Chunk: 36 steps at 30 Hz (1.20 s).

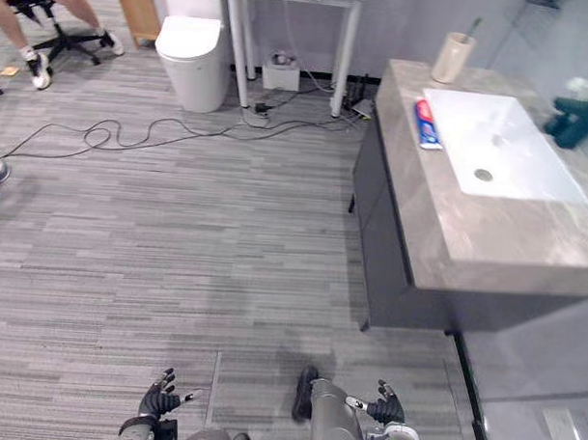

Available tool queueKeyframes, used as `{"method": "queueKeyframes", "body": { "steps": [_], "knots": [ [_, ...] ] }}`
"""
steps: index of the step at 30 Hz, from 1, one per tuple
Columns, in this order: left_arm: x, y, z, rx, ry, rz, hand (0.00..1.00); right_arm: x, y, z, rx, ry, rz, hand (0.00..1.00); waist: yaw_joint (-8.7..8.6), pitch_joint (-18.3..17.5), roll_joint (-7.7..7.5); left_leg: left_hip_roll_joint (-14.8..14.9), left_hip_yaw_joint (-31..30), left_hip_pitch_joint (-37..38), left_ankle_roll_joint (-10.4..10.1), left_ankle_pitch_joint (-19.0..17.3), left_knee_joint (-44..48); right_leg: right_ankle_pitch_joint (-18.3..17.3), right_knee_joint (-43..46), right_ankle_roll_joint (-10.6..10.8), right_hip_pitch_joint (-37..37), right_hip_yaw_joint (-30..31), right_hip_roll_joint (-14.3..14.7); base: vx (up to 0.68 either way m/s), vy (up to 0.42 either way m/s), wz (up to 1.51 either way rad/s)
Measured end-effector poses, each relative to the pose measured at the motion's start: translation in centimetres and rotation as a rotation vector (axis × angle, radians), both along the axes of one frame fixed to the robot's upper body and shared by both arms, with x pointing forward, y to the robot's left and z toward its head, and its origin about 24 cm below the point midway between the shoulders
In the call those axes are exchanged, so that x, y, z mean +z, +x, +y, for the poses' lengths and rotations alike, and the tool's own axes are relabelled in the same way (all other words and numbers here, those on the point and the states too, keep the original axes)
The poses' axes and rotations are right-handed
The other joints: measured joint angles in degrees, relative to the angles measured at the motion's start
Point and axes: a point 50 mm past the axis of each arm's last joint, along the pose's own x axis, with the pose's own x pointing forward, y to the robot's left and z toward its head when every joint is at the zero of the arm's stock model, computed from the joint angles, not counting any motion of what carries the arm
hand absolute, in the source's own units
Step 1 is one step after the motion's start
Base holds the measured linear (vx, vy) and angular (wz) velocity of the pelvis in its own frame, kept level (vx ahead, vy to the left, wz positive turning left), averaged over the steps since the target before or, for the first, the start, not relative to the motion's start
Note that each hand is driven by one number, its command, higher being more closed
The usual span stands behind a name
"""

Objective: Organize washtable

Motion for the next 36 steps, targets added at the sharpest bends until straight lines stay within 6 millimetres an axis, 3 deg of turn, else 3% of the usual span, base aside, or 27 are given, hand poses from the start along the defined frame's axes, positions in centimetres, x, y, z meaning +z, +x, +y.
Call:
{"method": "queueKeyframes", "body": {
  "steps": [1, 3, 4, 5, 7, 8, 11, 13, 14, 16, 17, 18, 19, 21, 22, 24, 26, 28, 31, 32, 33, 34, 36],
  "knots": [
    [0.0, 0.1, 0.0, -0.001, -0.002, -0.004, 0.00, 0.1, -0.1, 0.1, -0.011, 0.003, -0.010, 0.00, -0.30, -0.27, 0.92, 0.65, -1.07, -0.08, -1.73, 0.45, 1.66, 0.51, 1.80, -1.38, 0.12, -1.01, -0.02, 0.49, -0.146, 0.82],
    [0.1, 0.2, -0.1, 0.011, -0.014, -0.013, 0.00, 0.2, 0.1, 0.0, -0.023, 0.005, -0.022, 0.00, -0.50, -0.04, 1.54, 2.36, -0.93, -2.72, -4.73, 1.81, 9.63, -2.18, 3.48, -3.66, 1.48, -2.08, 0.37, 0.55, -0.201, 0.34],
    [0.0, 0.0, -0.1, 0.035, -0.023, -0.012, 0.00, 0.5, 0.1, -0.1, -0.025, 0.000, -0.037, 0.00, -0.61, 0.35, 2.26, 4.72, -0.35, -7.08, -7.94, 4.06, 22.96, -3.97, 2.81, -4.42, 4.63, -2.38, 1.59, 0.74, -0.255, -0.09],
    [0.0, -0.4, -0.1, 0.062, -0.030, -0.013, 0.00, 0.6, 0.2, -0.2, -0.024, -0.004, -0.048, 0.00, -0.31, 0.48, 2.90, 8.29, 1.16, -11.33, -8.93, 5.12, 35.57, -5.32, 1.04, -5.06, 8.74, -2.06, 3.60, 0.63, -0.176, -0.26],
    [0.2, -0.3, -0.2, 0.078, -0.035, -0.029, 0.00, 0.8, 0.5, 0.3, -0.032, 0.010, -0.070, 0.00, 0.80, 0.66, 2.43, 11.77, 5.42, -14.32, -7.98, 4.47, 45.15, -6.18, -1.84, -6.16, 15.00, -0.14, 5.54, 0.58, -0.115, -0.58],
    [0.5, 0.3, -0.4, 0.074, -0.039, -0.058, 0.00, 0.9, 0.8, 0.6, -0.042, 0.024, -0.087, 0.00, 1.06, 0.64, 1.50, 12.27, 7.41, -16.72, -6.38, 3.55, 46.10, -6.23, -4.41, -6.18, 18.30, 1.73, 5.76, 0.54, -0.090, -0.59],
    [0.8, 1.2, -0.7, 0.071, -0.044, -0.086, 0.00, 1.1, 1.3, 0.9, -0.054, 0.038, -0.113, 0.00, 1.61, 0.98, 0.61, 11.49, 9.01, -23.58, -3.50, 1.87, 37.99, -6.22, -9.23, -6.12, 23.59, 6.49, 5.34, 0.52, 0.007, -0.70],
    [0.8, 1.2, -0.8, 0.070, -0.050, -0.084, 0.00, 1.0, 1.2, 1.1, -0.073, 0.048, -0.108, 0.00, 2.14, 1.27, -0.04, 8.86, 7.04, -25.31, -3.76, 2.09, 27.10, -6.30, -9.76, -5.95, 24.95, 9.23, 4.16, 0.35, 0.172, -0.98],
    [0.8, 1.3, -1.0, 0.071, -0.055, -0.086, 0.00, 0.9, 1.1, 1.0, -0.091, 0.048, -0.107, 0.00, 2.66, 1.20, -0.76, 5.72, 2.78, -26.55, -4.58, 3.41, 17.25, -7.71, -9.76, -3.53, 25.75, 12.50, 2.43, 0.40, 0.277, -1.22],
    [0.7, 1.1, -1.5, 0.073, -0.067, -0.082, 0.00, 0.9, 0.8, 0.8, -0.091, 0.039, -0.100, 0.00, 2.63, 0.77, 0.20, 4.51, -2.25, -27.23, -5.12, 6.45, 9.02, -9.52, -9.71, -0.55, 26.10, 15.72, 1.99, 0.27, 0.271, -1.14],
    [0.4, 0.6, -1.8, 0.075, -0.076, -0.067, 0.00, 0.8, 0.3, 0.4, -0.089, 0.025, -0.084, 0.00, 2.96, 0.21, 1.06, 5.12, -4.22, -27.22, -5.37, 9.87, 8.49, -11.70, -8.58, 1.11, 26.21, 18.29, 1.97, 0.33, 0.428, -1.40],
    [0.3, 0.1, -1.8, 0.078, -0.077, -0.057, 0.00, 0.6, -0.4, 0.4, -0.093, 0.023, -0.067, 0.00, 3.62, -1.21, 0.94, 4.91, -2.59, -26.81, -4.39, 12.28, 11.43, -13.79, -6.46, 2.44, 25.96, 21.21, 1.40, 0.36, 0.434, -1.38],
    [0.4, 0.2, -1.8, 0.078, -0.076, -0.059, 0.00, 0.5, -0.8, 0.8, -0.095, 0.030, -0.062, 0.00, 3.94, -1.77, -0.02, 4.77, -0.97, -26.51, -3.95, 12.57, 12.64, -14.56, -5.58, 3.23, 25.92, 22.35, 0.58, 0.44, 0.499, -1.22],
    [0.6, 0.4, -0.8, 0.065, -0.045, -0.065, 0.00, 0.1, -2.1, 2.3, -0.083, 0.061, -0.029, 0.00, 4.02, -3.29, -3.75, 4.01, 4.72, -24.16, -1.59, 9.58, 14.33, -14.45, 1.65, 3.79, 22.62, 24.46, -1.68, 0.33, 0.355, -1.10],
    [0.7, 0.5, -0.6, 0.062, -0.039, -0.066, 0.00, 0.2, -2.0, 2.6, -0.072, 0.063, -0.032, 0.00, 4.13, -3.19, -4.15, 4.05, 6.27, -23.09, -1.20, 9.19, 14.35, -13.93, 4.99, 4.53, 20.83, 24.72, -1.89, 0.28, 0.313, -1.21],
    [0.6, 0.5, -0.6, 0.051, -0.038, -0.061, 0.00, 0.5, -1.4, 3.1, -0.053, 0.071, -0.060, 0.00, 3.95, -2.71, -4.46, 4.90, 12.40, -17.41, 1.34, 6.80, 14.11, -10.25, 19.44, 7.14, 14.00, 22.82, -3.18, 0.24, 0.266, -1.27],
    [0.7, 0.7, -1.0, 0.034, -0.040, -0.069, 0.00, 0.7, -1.0, 3.6, -0.043, 0.086, -0.076, 0.00, 3.99, -2.55, -4.21, 5.31, 16.44, -12.84, 1.47, 5.64, 12.18, -11.29, 25.25, 6.28, 10.28, 15.48, -4.92, 0.15, 0.168, -0.96],
    [1.1, 1.4, -1.2, 0.019, -0.040, -0.097, 0.00, 0.8, -0.4, 4.3, -0.029, 0.100, -0.093, 0.00, 3.66, -2.57, -4.00, 5.37, 19.56, -9.93, 0.94, 4.98, 9.36, -12.30, 25.53, 5.06, 7.27, 7.34, -5.67, 0.12, 0.106, -0.79],
    [1.0, 1.6, -1.2, 0.016, -0.041, -0.091, 0.00, 0.7, 0.5, 4.4, 0.000, 0.100, -0.093, 0.00, 2.28, -2.59, -3.39, 5.19, 23.89, -6.80, 0.01, 5.27, 5.73, -12.17, 14.03, 4.10, 5.87, -6.17, -4.83, 0.25, 0.049, -0.69],
    [0.8, 1.4, -1.1, 0.014, -0.040, -0.075, 0.00, 0.6, 0.8, 4.3, 0.004, 0.097, -0.084, 0.00, 1.55, -2.67, -3.36, 4.53, 24.46, -6.32, -0.62, 5.62, 4.82, -9.49, 6.61, 1.51, 6.07, -9.07, -3.63, 0.29, 0.005, -0.47],
    [0.8, 1.6, -1.0, 0.008, -0.037, -0.073, 0.00, 0.5, 0.7, 4.3, 0.004, 0.098, -0.079, 0.00, 1.21, -2.83, -3.63, 3.88, 24.45, -6.09, -0.85, 5.72, 4.27, -6.06, 2.80, -0.44, 6.33, -8.57, -2.93, 0.29, -0.036, -0.32],
    [0.5, 1.6, -1.3, 0.003, -0.044, -0.051, 0.00, 0.7, 1.2, 3.5, 0.003, 0.077, -0.094, 0.00, 1.01, -2.20, -2.15, 4.69, 24.00, -4.87, -1.79, 5.49, 3.79, -5.02, 2.06, -4.52, 7.79, -8.76, -1.46, 0.28, -0.040, -0.26],
    [0.4, 1.8, -2.0, -0.003, -0.065, -0.056, 0.00, 0.8, 1.3, 2.7, -0.021, 0.063, -0.099, 0.00, 0.94, -1.46, -0.25, 6.16, 23.37, -4.13, -3.50, 6.45, 6.21, -6.12, 0.30, -4.42, 10.14, -8.36, -0.03, 0.36, -0.091, -0.22]
  ]
}}
